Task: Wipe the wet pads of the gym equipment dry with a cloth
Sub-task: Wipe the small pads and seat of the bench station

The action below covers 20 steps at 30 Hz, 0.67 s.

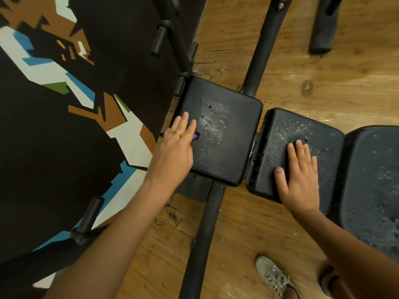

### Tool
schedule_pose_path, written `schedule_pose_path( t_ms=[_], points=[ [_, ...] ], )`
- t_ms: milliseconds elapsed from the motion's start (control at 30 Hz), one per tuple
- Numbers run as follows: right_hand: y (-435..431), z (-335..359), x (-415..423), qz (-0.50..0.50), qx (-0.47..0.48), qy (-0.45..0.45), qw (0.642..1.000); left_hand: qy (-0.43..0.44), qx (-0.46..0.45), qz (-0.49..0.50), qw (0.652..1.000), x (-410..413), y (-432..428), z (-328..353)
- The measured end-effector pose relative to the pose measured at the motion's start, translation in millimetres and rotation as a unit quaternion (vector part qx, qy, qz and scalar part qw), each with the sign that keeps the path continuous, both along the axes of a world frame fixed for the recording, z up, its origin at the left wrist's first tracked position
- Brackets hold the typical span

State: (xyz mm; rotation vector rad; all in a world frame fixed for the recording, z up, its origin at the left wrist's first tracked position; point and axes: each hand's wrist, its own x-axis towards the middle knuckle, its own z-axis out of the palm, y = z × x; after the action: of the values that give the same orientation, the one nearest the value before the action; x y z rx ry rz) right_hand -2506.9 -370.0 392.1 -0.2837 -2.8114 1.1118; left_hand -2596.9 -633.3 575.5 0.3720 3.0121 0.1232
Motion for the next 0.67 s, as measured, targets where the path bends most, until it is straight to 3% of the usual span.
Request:
schedule_pose_path(
  t_ms=[300, 434, 668],
  points=[
    [0.7, 1.1, 0.1, 0.003, -0.001, -0.006, 1.0, 0.065, 0.012, 0.049, 0.997, 36.5, 28.9, -21.3],
    [0.1, 2.2, 1.2, 0.006, 0.001, -0.013, 1.0, 0.043, -0.031, -0.008, 0.999, 50.7, 57.2, -42.9],
    [1.0, -0.4, -0.2, 0.009, 0.004, -0.011, 1.0, 0.026, -0.021, 0.002, 0.999, 50.0, 32.8, -31.1]
  ],
)
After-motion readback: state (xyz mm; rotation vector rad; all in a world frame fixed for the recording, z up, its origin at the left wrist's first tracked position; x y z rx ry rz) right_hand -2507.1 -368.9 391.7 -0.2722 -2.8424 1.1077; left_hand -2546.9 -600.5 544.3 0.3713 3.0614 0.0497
